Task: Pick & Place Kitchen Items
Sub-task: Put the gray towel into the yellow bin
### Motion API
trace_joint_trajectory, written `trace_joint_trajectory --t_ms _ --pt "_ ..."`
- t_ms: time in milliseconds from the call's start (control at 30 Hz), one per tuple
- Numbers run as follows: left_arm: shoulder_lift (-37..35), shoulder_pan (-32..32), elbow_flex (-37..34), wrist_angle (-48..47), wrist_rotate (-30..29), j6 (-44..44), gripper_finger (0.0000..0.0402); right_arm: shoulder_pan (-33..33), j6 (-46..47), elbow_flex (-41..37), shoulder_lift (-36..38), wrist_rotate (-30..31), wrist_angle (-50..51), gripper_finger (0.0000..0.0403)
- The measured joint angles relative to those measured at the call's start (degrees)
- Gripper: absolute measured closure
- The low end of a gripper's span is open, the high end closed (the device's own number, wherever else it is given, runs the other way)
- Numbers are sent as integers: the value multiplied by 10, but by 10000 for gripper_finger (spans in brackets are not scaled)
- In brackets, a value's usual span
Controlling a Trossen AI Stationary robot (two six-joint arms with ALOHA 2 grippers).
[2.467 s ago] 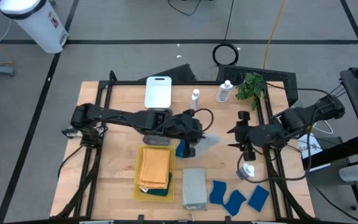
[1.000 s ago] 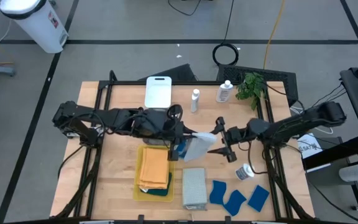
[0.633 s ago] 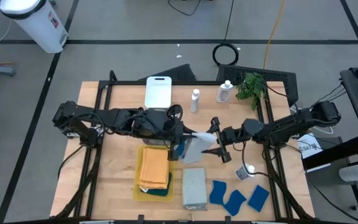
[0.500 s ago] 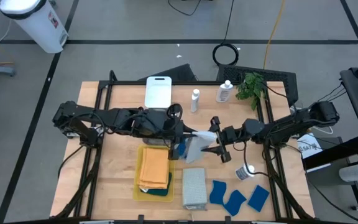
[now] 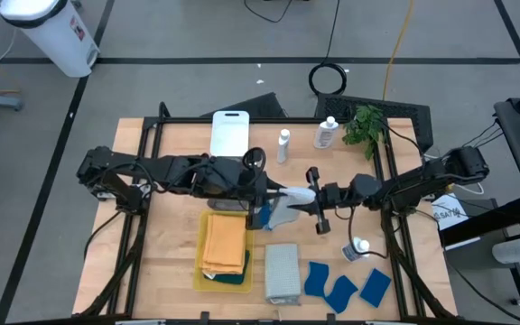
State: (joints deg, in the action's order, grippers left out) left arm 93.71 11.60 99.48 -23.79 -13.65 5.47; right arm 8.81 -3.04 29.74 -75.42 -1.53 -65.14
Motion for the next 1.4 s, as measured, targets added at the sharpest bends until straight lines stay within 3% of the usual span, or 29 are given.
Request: trace_joint_trajectory --t_ms 333,633,767,933,1167,1400 --pt "0 0 0 4 0 -26 302 3 0 0 0 6 20 401" --pt "1 -8 42 -22 -4 -35 176 3 -5 0 0 17 29 402" --pt "0 -22 55 -58 15 -56 139 3 -5 0 0 17 30 402" --pt "3 -29 78 -118 77 -61 123 3 -4 0 0 19 33 402" --pt "33 -30 178 -212 91 -97 121 -12 16 0 0 18 44 402" --pt "80 -15 184 -255 132 -103 121 -17 23 15 0 17 80 403"
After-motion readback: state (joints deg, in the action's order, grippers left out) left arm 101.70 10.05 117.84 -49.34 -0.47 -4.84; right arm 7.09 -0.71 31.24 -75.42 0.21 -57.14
